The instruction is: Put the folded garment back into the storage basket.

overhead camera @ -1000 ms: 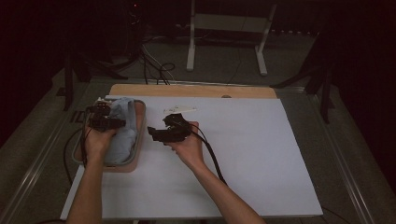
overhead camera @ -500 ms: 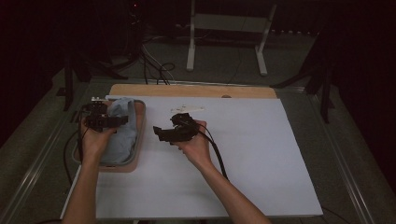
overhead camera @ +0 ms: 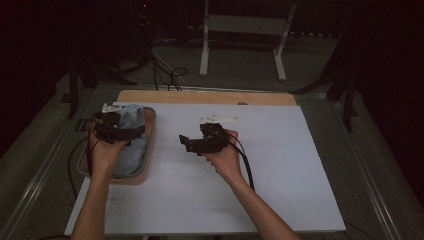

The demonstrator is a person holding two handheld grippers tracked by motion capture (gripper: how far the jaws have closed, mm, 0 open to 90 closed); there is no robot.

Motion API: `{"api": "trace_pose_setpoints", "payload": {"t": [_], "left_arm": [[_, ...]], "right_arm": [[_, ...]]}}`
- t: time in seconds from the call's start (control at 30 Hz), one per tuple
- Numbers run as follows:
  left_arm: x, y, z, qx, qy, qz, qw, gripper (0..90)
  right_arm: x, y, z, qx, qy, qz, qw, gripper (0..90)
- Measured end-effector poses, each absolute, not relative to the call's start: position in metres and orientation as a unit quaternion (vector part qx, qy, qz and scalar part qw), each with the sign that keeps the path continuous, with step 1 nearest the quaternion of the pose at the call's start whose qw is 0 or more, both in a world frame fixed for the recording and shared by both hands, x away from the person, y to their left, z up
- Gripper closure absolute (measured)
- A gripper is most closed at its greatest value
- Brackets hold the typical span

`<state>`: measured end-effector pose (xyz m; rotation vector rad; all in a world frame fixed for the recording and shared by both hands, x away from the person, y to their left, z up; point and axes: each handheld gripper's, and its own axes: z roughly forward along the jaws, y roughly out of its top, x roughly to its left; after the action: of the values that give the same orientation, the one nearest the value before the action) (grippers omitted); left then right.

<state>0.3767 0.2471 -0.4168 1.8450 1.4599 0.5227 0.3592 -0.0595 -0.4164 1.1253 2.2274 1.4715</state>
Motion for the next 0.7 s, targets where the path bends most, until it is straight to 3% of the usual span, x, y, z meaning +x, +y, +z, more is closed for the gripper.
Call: {"api": "trace_pose_setpoints", "payload": {"t": [0.7], "left_arm": [[0.336,0.216,-0.416,0.729,0.501,0.217,0.414,0.2]], "right_arm": [[0.338,-0.125,-0.426,0.404,0.753,0.498,0.145,15.0]]}}
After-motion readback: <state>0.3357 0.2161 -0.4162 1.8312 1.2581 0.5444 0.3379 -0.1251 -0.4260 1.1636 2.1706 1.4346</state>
